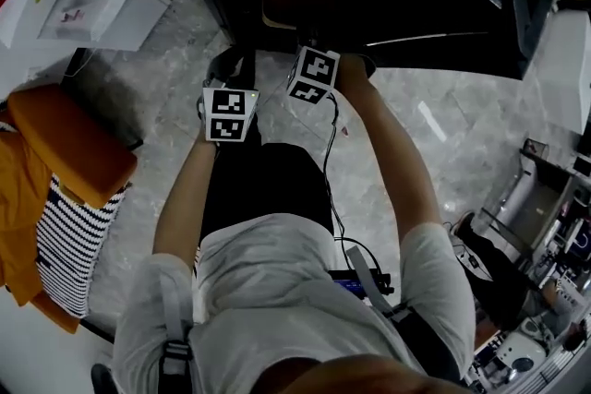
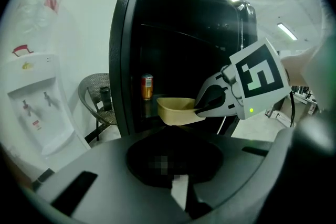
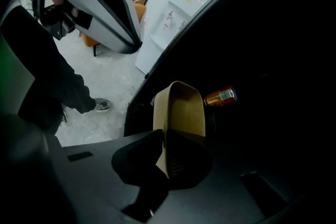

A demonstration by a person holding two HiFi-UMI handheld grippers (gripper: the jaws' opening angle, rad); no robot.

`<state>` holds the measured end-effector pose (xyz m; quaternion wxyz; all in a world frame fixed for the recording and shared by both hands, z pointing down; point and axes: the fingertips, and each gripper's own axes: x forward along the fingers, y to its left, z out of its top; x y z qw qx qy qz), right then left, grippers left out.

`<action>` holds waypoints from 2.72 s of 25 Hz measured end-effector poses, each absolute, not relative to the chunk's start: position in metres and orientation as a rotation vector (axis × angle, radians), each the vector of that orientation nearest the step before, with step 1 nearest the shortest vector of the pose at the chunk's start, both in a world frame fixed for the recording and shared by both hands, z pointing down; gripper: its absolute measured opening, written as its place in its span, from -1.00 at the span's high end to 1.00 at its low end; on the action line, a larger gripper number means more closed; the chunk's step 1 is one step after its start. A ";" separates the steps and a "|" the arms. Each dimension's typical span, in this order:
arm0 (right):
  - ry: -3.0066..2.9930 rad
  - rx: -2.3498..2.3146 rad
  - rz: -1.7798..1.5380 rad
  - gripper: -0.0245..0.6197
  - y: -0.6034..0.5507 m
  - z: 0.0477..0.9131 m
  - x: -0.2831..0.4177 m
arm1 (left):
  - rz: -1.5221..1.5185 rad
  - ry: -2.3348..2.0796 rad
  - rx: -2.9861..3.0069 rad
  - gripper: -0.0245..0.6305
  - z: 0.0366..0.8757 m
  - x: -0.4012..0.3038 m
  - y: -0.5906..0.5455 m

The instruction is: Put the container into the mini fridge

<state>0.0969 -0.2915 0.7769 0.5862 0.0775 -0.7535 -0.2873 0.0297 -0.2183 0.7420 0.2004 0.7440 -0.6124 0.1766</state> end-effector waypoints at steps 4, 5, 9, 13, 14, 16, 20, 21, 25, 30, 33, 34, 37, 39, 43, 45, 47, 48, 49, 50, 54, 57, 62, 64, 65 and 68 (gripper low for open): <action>-1.729 0.189 -0.696 0.76 -0.308 0.789 0.099 | 0.488 -1.695 2.071 0.89 0.754 0.031 -0.226; -1.733 0.190 -0.692 0.76 -0.310 0.791 0.096 | 0.493 -1.693 2.070 0.89 0.756 0.029 -0.228; -1.754 0.186 -0.661 0.76 -0.317 0.801 0.090 | 0.499 -1.684 2.079 0.89 0.760 0.029 -0.236; -1.744 0.204 -0.674 0.76 -0.329 0.803 0.086 | 0.505 -1.669 2.089 0.89 0.761 0.031 -0.240; -1.742 0.206 -0.675 0.76 -0.331 0.802 0.085 | 0.505 -1.665 2.090 0.89 0.762 0.030 -0.240; -1.741 0.215 -0.673 0.76 -0.336 0.801 0.084 | 0.504 -1.661 2.089 0.89 0.763 0.030 -0.242; -1.768 0.221 -0.630 0.76 -0.336 0.803 0.083 | 0.498 -1.658 2.085 0.89 0.760 0.031 -0.241; -1.767 0.223 -0.627 0.76 -0.337 0.804 0.083 | 0.497 -1.658 2.087 0.89 0.759 0.032 -0.241; -1.756 0.229 -0.641 0.76 -0.342 0.804 0.082 | 0.506 -1.652 2.091 0.89 0.759 0.030 -0.237; -1.731 0.246 -0.681 0.76 -0.352 0.803 0.083 | 0.518 -1.639 2.073 0.89 0.760 0.028 -0.229; -1.721 0.259 -0.701 0.76 -0.359 0.800 0.080 | 0.533 -1.630 2.067 0.89 0.758 0.026 -0.226; -1.722 0.267 -0.699 0.76 -0.361 0.800 0.079 | 0.538 -1.627 2.064 0.89 0.757 0.026 -0.224; -1.715 0.292 -0.676 0.76 -0.367 0.800 0.081 | 0.542 -1.624 2.046 0.89 0.749 0.024 -0.217; -1.729 0.296 -0.647 0.70 -0.367 0.800 0.082 | 0.538 -1.624 2.036 0.89 0.742 0.025 -0.211; -1.767 0.316 -0.645 0.46 -0.365 0.794 0.078 | 0.540 -1.622 2.020 0.89 0.732 0.024 -0.200; -1.790 0.329 -0.635 0.46 -0.362 0.787 0.075 | 0.544 -1.627 2.011 0.89 0.727 0.022 -0.196; -1.815 0.351 -0.624 0.46 -0.358 0.777 0.074 | 0.539 -1.637 2.004 0.89 0.719 0.020 -0.191; -1.831 0.363 -0.618 0.46 -0.356 0.770 0.074 | 0.532 -1.643 2.000 0.89 0.713 0.020 -0.189; -1.849 0.376 -0.612 0.46 -0.354 0.762 0.074 | 0.524 -1.650 1.996 0.89 0.708 0.019 -0.187; -1.869 0.390 -0.605 0.46 -0.351 0.754 0.074 | 0.517 -1.658 1.991 0.89 0.703 0.019 -0.185; -2.002 0.480 -0.520 0.47 -0.332 0.713 0.071 | 0.512 -1.691 1.979 0.88 0.679 0.017 -0.178; -2.118 0.583 -0.414 0.61 -0.311 0.679 0.075 | 0.505 -1.717 1.975 0.89 0.658 0.019 -0.170; -2.295 0.772 -0.186 0.73 -0.283 0.624 0.086 | 0.491 -1.766 1.966 0.89 0.625 0.020 -0.161; -2.313 0.842 -0.172 0.75 -0.276 0.604 0.097 | 0.490 -1.772 1.978 0.89 0.612 0.026 -0.160; -2.319 0.878 -0.160 0.75 -0.273 0.592 0.104 | 0.490 -1.770 1.993 0.89 0.604 0.031 -0.159; -2.376 0.954 -0.081 0.76 -0.256 0.555 0.117 | 0.485 -1.761 2.041 0.89 0.579 0.039 -0.154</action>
